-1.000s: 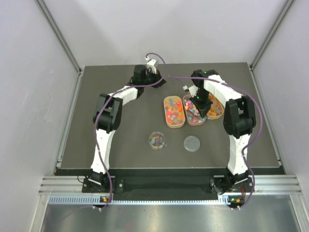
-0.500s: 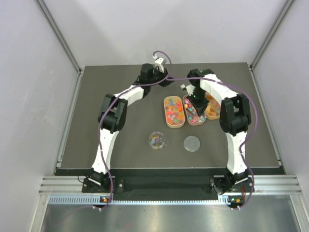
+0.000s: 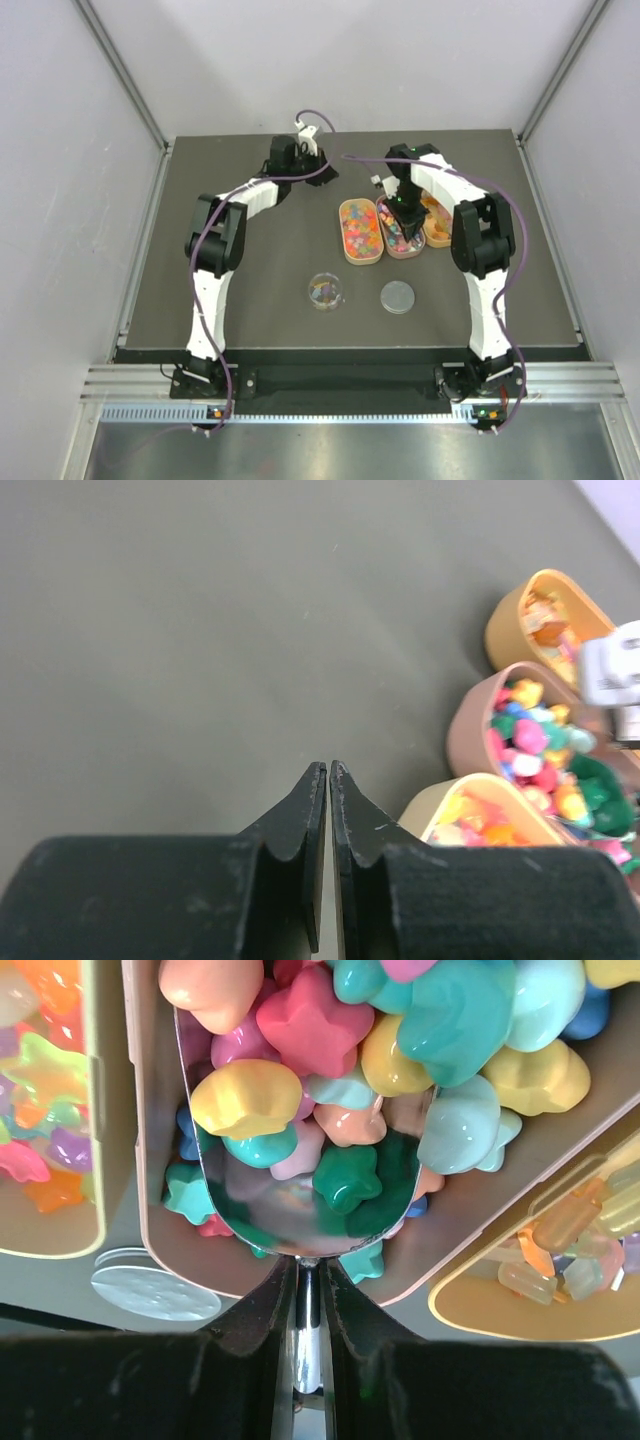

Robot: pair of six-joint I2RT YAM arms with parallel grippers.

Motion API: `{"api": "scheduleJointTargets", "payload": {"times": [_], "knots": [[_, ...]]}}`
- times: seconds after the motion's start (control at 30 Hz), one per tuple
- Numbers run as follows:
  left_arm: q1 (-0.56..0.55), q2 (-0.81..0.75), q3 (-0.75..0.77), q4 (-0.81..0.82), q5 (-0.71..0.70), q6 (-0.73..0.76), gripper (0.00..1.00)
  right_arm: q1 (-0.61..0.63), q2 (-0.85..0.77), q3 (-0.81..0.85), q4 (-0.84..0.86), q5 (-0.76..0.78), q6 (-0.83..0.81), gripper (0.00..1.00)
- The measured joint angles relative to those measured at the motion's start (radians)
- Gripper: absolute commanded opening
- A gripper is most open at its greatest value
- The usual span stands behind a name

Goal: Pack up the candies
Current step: Place the fake candies in the packing bottle.

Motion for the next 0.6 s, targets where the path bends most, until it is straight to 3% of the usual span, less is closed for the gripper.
{"api": "scheduleJointTargets", "payload": {"times": [0.4,0.6], "knots": [[0.001,-0.100,-0.002,-0.088,0.025,0.074,0.09,-0.024,0.008,0.004,0.020,-0.070,-0.023,0.00],[0.009,-0.169,-0.029,-0.162,0.024,0.128,0.09,-0.047,-0.037,-0.105,0.111,-0.114,-0.030,0.00]]}}
